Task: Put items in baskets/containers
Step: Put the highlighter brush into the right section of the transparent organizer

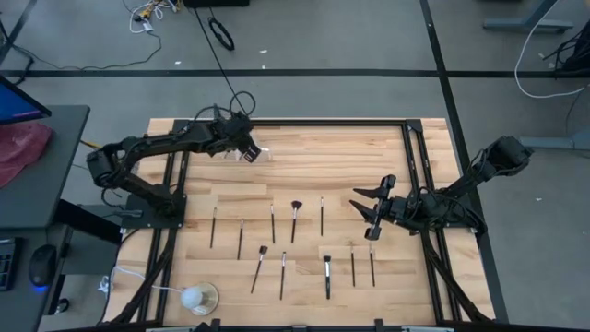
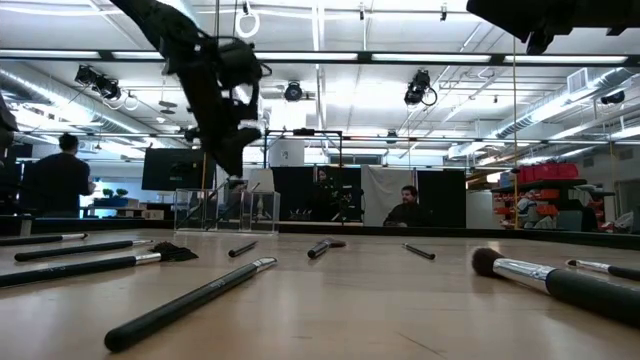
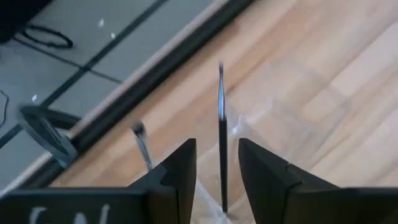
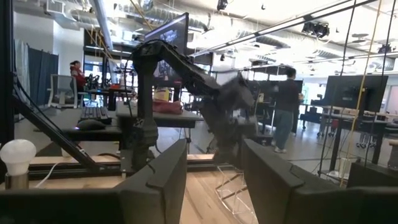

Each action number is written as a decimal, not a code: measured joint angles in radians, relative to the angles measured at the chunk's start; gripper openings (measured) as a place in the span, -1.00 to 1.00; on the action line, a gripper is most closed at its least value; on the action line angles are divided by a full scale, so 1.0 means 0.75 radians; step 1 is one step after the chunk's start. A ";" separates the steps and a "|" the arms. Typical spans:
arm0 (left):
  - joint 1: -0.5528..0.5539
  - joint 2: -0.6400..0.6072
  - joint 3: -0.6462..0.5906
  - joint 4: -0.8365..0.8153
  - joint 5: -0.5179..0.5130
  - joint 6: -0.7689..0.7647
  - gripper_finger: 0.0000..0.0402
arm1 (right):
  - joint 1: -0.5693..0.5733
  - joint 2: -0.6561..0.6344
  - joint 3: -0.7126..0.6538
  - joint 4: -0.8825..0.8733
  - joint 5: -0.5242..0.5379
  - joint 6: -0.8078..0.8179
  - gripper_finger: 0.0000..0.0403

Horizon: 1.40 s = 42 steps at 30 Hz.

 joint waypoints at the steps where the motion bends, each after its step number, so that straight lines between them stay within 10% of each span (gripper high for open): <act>1: -0.007 -0.021 0.019 -0.018 -0.001 0.006 -0.39 | -0.003 0.000 0.000 0.000 0.000 0.000 -0.23; 13: -0.466 -0.200 -0.003 0.207 0.000 0.030 -0.51 | -0.058 -0.001 0.001 -0.244 -0.001 0.233 -0.23; 28: -0.938 0.064 -0.139 0.681 0.203 -0.019 -0.59 | -0.076 -0.001 0.001 -0.328 -0.001 0.315 -0.23; 42: -0.948 0.371 -0.139 0.811 -0.018 -0.450 0.21 | -0.076 -0.001 0.001 -0.350 -0.003 0.314 -0.23</act>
